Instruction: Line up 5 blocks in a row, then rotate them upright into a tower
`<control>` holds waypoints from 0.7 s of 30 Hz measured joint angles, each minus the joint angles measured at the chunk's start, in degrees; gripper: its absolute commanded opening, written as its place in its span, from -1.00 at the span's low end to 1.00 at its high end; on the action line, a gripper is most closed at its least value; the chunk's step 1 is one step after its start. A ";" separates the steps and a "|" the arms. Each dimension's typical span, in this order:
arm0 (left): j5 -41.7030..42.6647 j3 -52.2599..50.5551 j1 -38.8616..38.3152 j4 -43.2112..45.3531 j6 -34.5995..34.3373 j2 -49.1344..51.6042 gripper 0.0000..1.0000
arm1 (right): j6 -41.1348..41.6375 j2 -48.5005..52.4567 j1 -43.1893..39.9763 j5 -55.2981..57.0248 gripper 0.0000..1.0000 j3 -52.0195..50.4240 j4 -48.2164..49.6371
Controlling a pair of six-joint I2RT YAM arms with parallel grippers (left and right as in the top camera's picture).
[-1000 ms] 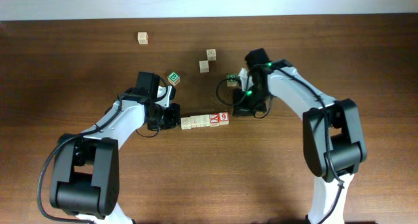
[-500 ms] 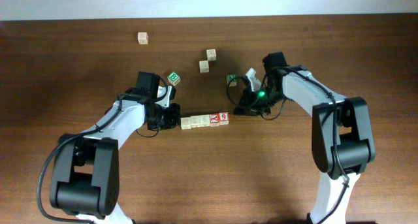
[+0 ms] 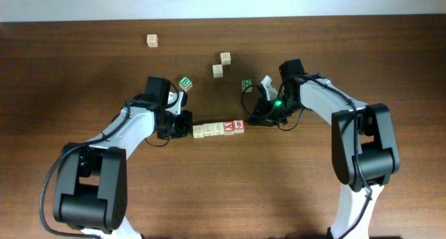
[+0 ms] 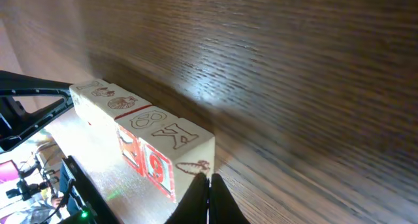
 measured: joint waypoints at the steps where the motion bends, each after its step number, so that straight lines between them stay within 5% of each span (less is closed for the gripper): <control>1: 0.00 0.00 0.00 0.00 0.00 0.00 -1.00 | 0.07 0.00 0.37 0.00 -0.91 0.00 0.28; 21: -0.02 0.00 0.00 0.00 0.00 0.00 -1.00 | 1.51 0.00 1.44 0.04 -0.91 -1.03 1.66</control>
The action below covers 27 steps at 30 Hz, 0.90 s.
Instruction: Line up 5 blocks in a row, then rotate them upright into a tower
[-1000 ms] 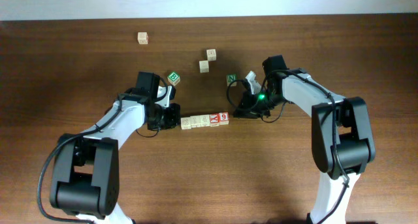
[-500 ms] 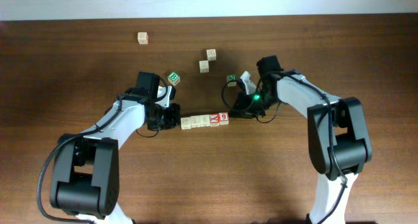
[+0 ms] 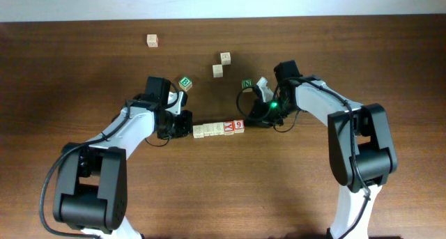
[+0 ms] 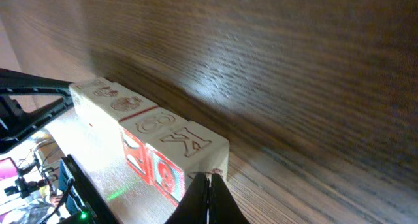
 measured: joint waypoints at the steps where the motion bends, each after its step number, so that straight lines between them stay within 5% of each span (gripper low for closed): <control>1: 0.00 0.00 0.00 0.00 0.00 0.00 -1.00 | -0.02 0.00 0.00 0.02 -0.91 -0.17 0.04; 27: -3.17 0.00 0.39 -0.07 0.00 0.00 -1.00 | 0.00 0.00 0.79 -5.42 -0.91 -0.28 3.04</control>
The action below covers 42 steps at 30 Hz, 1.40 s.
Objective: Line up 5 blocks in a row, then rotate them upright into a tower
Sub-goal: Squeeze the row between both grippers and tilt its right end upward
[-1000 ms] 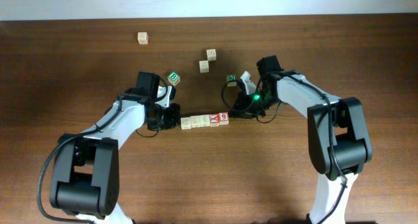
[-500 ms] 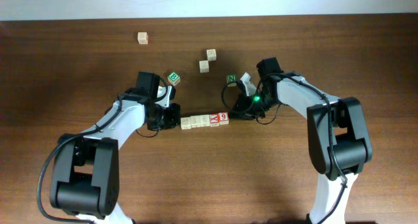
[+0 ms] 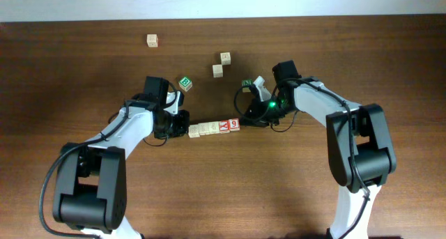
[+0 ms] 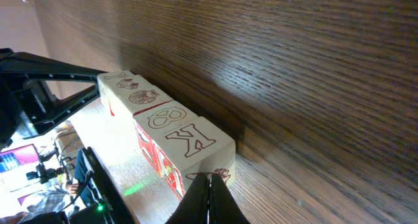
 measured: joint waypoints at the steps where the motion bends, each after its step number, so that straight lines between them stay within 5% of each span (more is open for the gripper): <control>1: -0.26 0.00 0.02 0.00 0.00 0.00 -1.00 | 0.00 0.00 0.00 -0.55 -0.91 0.00 0.28; 42: -6.62 -0.35 1.51 -0.87 0.07 0.00 -1.00 | 2.58 -0.11 4.35 -2.64 -0.91 3.65 -0.50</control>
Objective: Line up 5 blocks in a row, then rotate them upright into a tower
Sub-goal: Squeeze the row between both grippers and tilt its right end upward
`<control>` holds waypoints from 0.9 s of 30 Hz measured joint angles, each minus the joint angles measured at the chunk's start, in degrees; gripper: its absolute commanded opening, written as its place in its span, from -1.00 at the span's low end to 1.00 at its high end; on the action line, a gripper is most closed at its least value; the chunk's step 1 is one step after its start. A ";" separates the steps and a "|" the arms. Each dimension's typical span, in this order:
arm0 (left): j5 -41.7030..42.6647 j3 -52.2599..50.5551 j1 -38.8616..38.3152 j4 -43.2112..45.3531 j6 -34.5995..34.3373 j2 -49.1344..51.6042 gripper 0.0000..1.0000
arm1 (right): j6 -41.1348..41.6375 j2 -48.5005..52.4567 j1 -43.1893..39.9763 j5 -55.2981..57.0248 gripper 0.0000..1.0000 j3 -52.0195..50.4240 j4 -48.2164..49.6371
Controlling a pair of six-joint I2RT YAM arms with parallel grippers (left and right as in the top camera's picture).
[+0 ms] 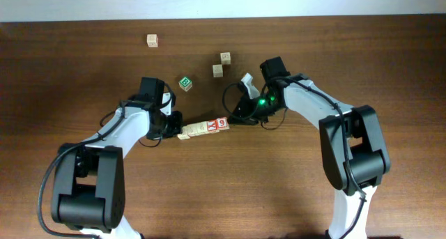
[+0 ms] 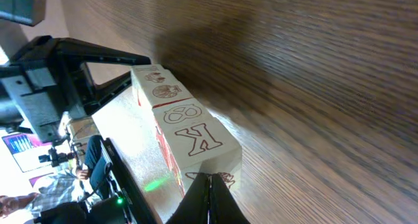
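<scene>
Several wooden blocks form one row, slanting with its right end farther up the table. In the right wrist view the nearest block bears a red K. My right gripper is shut, and its joined fingertips touch the row's near end face. At the opposite end of the row, my left gripper appears in the right wrist view as dark fingers that meet at the last block. It looks shut with nothing between them.
Loose blocks lie farther back: a green-faced one, two plain ones, and one far left. The brown table stretches on all sides.
The row of blocks sits further left and slants more, with its right end higher up the table. Both grippers have shifted left with it and still touch its ends.
At first the row lay level between the two shut grippers, and at the second moment it was still almost level. By the third it had shifted left and begun to slant. It is now further left and slants more steeply.
</scene>
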 measured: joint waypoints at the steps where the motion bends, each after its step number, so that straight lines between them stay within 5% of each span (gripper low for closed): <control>1: -0.13 0.00 0.04 -0.02 0.00 0.00 -1.00 | 0.02 0.00 0.15 0.02 -0.91 0.55 -0.17; 27: -3.17 -0.46 0.55 -0.26 0.00 0.04 -1.00 | 0.46 -3.23 3.74 -2.25 -0.91 3.74 -0.22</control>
